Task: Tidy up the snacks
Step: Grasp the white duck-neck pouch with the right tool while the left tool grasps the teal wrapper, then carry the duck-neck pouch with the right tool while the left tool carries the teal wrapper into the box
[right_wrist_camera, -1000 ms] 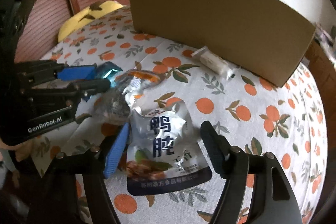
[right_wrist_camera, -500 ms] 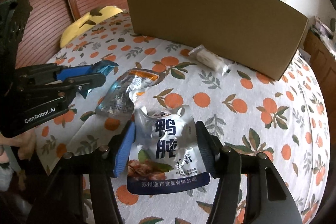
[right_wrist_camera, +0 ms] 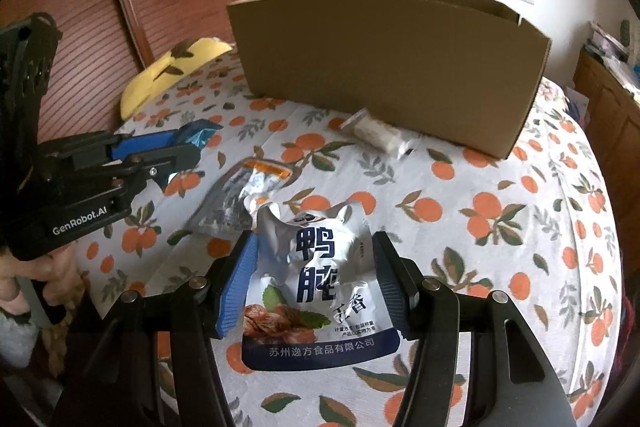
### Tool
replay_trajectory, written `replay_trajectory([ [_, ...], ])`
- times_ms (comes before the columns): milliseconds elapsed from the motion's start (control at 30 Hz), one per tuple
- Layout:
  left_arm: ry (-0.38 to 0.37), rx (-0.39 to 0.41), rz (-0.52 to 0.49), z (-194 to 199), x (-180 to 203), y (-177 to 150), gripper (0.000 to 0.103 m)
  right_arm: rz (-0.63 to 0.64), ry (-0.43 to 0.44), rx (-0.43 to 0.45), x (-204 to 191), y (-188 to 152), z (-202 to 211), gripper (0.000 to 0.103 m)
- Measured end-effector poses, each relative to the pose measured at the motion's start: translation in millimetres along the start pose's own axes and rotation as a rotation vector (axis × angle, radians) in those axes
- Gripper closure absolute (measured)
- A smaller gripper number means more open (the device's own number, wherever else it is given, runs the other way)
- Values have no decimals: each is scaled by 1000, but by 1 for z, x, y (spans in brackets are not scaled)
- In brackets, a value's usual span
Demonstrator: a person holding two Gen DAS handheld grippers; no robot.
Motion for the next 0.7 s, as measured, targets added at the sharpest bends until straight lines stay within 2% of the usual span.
replay_trajectory([
  [700,-32,87,-30,12,12,53,80,-24,-39,88,41,29,31,44],
])
Point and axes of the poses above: each gripper's, at about its wrist camera, not at the fingertips, and z roughly against the way its jaws point, x to its right, y to its top, the point moved 3 cm from there along -z, roughly the way its jaws point, and after that the axes turned 11 degrees about z, right-handed, at the moved point
